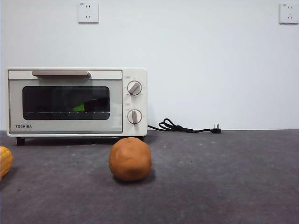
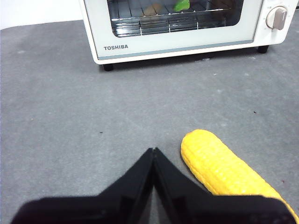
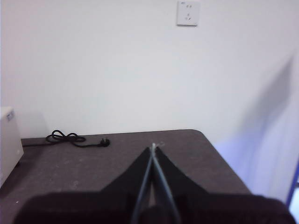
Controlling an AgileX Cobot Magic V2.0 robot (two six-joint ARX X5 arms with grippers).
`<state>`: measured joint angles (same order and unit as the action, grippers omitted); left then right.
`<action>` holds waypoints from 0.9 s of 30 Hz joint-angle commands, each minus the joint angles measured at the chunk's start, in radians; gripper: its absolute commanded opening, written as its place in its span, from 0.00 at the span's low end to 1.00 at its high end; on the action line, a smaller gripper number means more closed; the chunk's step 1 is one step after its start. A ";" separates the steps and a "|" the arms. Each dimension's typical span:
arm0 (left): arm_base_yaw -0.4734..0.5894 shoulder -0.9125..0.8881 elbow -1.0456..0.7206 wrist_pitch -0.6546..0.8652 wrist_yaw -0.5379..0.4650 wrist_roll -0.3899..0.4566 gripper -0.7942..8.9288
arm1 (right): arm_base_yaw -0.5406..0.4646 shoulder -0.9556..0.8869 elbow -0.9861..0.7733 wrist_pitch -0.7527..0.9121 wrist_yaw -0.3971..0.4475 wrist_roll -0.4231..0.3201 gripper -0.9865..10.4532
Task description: Take the eggplant from the table,put the eggplant in the oven
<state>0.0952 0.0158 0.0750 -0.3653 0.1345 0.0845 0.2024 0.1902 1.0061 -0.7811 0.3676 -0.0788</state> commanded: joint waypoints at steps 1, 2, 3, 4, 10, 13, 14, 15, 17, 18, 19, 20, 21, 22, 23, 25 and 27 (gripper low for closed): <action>-0.002 0.000 -0.008 0.006 0.003 -0.006 0.08 | -0.002 -0.044 -0.241 0.170 -0.007 0.001 0.09; -0.003 0.000 -0.008 0.006 0.003 -0.006 0.08 | -0.002 -0.055 -0.304 0.216 -0.015 0.002 0.09; -0.003 0.000 -0.008 0.006 0.003 -0.006 0.08 | -0.002 -0.064 -0.363 0.259 -0.025 0.006 0.09; -0.002 0.000 -0.008 0.006 0.003 -0.006 0.08 | -0.002 -0.070 -0.407 0.293 -0.032 0.011 0.09; -0.002 0.000 -0.008 0.006 0.003 -0.006 0.08 | -0.038 -0.093 -0.665 0.529 -0.046 0.095 0.09; -0.002 0.000 -0.008 0.006 0.003 -0.006 0.08 | -0.071 -0.114 -0.751 0.591 -0.056 0.140 0.09; -0.002 0.000 -0.008 0.006 0.003 -0.006 0.08 | -0.080 -0.123 -0.775 0.603 -0.056 0.150 0.09; -0.002 0.000 -0.008 0.006 0.003 -0.006 0.08 | -0.087 -0.132 -0.791 0.605 -0.056 0.155 0.09; -0.002 0.000 -0.008 0.006 0.003 -0.006 0.08 | -0.100 -0.150 -0.822 0.609 -0.057 0.154 0.09; -0.002 0.000 -0.008 0.006 0.003 -0.006 0.08 | -0.108 -0.161 -0.838 0.610 -0.057 0.154 0.09; -0.002 0.000 -0.008 0.006 0.003 -0.006 0.08 | -0.113 -0.166 -0.848 0.610 -0.056 0.154 0.09; -0.003 0.000 -0.008 0.006 0.003 -0.006 0.08 | -0.117 -0.171 -0.857 0.611 -0.056 0.154 0.09; -0.002 0.000 -0.008 0.006 0.003 -0.006 0.08 | -0.122 -0.176 -0.867 0.612 -0.056 0.154 0.09; -0.002 0.000 -0.008 0.006 0.003 -0.006 0.08 | -0.127 -0.178 -0.877 0.617 -0.056 0.154 0.09; -0.002 0.000 -0.008 0.006 0.003 -0.006 0.08 | -0.132 -0.180 -0.887 0.624 -0.057 0.154 0.09; -0.002 0.000 -0.008 0.006 0.003 -0.006 0.08 | -0.145 -0.182 -0.910 0.650 -0.057 0.154 0.09; -0.002 0.000 -0.008 0.006 0.003 -0.006 0.08 | -0.157 -0.182 -0.929 0.663 -0.058 0.154 0.09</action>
<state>0.0952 0.0158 0.0750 -0.3653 0.1341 0.0849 0.0502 0.0120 0.0925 -0.1314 0.3134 0.0647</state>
